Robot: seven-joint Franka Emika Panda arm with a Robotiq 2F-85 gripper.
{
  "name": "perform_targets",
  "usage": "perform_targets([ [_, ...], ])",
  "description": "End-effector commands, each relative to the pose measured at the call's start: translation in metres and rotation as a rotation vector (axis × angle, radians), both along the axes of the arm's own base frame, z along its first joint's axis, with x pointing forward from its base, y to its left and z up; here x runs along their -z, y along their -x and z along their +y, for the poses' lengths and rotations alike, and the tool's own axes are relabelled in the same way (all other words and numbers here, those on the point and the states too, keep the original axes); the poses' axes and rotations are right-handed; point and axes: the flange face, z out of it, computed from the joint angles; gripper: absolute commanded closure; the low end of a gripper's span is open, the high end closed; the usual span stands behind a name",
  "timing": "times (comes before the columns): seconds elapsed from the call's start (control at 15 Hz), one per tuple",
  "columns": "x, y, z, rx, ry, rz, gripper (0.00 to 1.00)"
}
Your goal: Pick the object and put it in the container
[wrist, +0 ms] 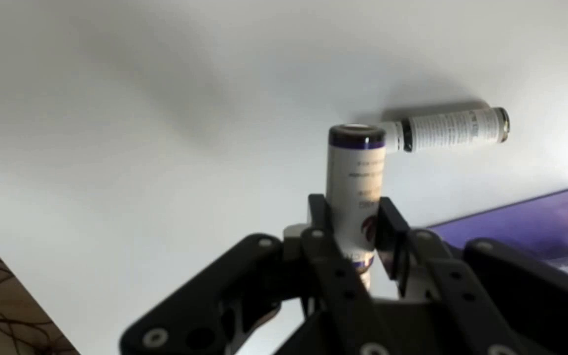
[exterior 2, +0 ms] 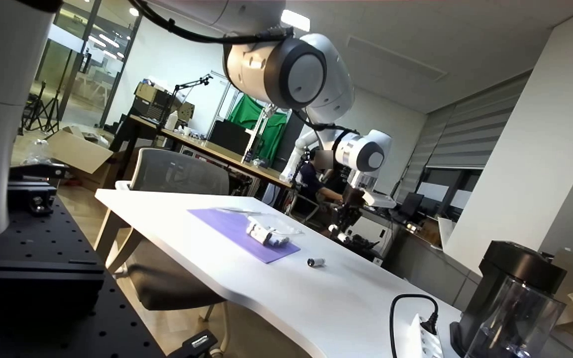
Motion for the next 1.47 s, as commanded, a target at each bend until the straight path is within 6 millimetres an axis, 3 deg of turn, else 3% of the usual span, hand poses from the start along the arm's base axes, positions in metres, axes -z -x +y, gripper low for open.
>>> perform_targets([
  [0.0, -0.032, 0.004, 0.021, -0.128, -0.073, 0.046, 0.93],
  [0.2, -0.042, 0.007, 0.041, -0.211, -0.114, 0.073, 0.93],
  [0.47, -0.039, 0.019, 0.069, -0.325, -0.158, 0.134, 0.93],
  [1.0, -0.005, 0.064, 0.120, -0.460, -0.204, 0.235, 0.93],
  [1.4, 0.028, 0.100, 0.135, -0.457, -0.257, 0.163, 0.93],
])
